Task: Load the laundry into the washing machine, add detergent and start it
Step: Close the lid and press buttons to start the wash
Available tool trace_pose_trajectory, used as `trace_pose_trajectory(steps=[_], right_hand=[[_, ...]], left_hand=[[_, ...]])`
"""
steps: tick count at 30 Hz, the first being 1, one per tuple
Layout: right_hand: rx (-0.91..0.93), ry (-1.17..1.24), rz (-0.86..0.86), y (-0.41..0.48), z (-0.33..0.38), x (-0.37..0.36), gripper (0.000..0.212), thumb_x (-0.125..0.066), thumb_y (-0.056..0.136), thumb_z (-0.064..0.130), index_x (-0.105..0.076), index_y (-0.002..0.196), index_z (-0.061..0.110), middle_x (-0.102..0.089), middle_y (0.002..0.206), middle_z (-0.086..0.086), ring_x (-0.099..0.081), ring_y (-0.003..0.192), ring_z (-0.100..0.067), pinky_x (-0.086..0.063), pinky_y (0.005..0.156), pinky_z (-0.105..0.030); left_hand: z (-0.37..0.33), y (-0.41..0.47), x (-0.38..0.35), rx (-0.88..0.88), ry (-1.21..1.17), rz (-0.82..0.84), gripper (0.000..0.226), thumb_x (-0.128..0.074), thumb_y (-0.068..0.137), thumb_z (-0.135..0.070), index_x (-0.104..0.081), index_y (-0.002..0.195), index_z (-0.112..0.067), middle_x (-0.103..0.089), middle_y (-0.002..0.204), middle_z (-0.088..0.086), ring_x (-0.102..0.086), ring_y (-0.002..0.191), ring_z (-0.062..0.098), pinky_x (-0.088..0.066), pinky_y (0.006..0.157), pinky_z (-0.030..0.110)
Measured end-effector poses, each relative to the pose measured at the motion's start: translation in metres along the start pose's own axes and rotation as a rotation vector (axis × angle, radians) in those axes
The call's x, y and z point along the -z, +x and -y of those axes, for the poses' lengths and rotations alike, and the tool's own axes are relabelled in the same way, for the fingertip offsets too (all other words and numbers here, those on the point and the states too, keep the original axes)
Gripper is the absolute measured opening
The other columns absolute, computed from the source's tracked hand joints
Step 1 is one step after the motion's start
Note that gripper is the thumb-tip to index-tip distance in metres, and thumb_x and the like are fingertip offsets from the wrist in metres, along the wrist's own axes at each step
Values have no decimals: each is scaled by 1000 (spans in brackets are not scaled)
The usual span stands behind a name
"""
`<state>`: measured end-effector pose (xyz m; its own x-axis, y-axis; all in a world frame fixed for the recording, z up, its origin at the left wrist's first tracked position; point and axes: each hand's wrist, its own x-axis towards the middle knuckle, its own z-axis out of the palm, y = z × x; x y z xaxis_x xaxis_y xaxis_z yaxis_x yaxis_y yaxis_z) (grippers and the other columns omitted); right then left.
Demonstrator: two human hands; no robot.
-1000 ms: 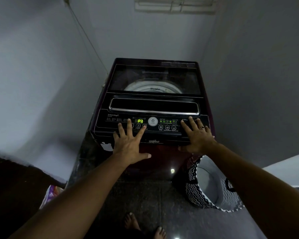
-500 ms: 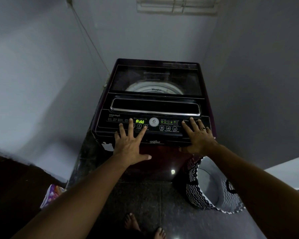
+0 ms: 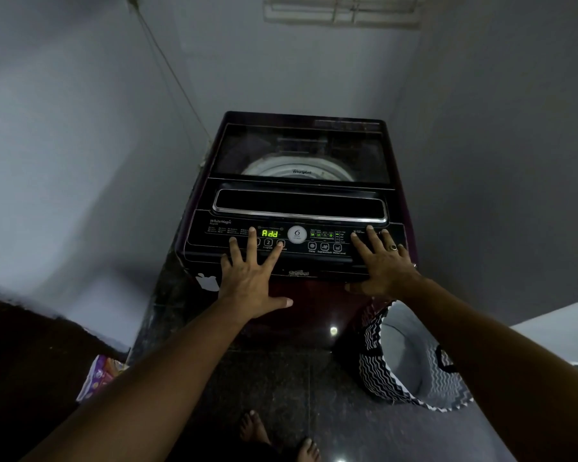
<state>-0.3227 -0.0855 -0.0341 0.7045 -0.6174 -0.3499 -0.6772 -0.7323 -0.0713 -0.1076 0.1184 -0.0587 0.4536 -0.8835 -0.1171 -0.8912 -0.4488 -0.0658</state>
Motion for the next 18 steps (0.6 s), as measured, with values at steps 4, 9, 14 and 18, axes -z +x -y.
trace_pose_trajectory(steps=[4,9,14,18], right_hand=[[2,-9,-8,3,-1,-1,127,-61,68,84,14,158,35,21,166,-10,14,153,-39,-7,120,-62],[-1,-9,-3,3,-1,-2,127,-62,68,84,15,157,36,22,166,-9,15,153,-38,-6,120,-61],[-2,-12,5,3,-2,-2,128,-62,67,84,16,157,35,23,165,-9,16,153,-38,-5,120,-62],[0,-14,1,4,-2,-3,129,-61,67,85,17,157,36,23,166,-9,16,153,-38,-5,120,-62]], left_hand=[[0,1,-1,3,4,2,126,-46,57,-97,15,153,-42,34,156,20,4,145,55,-23,112,66],[0,-1,0,5,17,-3,127,-46,57,-97,15,153,-41,34,157,20,3,145,55,-23,112,65],[0,-1,1,-1,6,-6,125,-45,58,-97,13,153,-42,30,159,19,3,145,55,-24,112,65],[2,-2,0,-14,11,-29,124,-47,58,-96,11,154,-42,26,160,18,0,145,55,-27,111,64]])
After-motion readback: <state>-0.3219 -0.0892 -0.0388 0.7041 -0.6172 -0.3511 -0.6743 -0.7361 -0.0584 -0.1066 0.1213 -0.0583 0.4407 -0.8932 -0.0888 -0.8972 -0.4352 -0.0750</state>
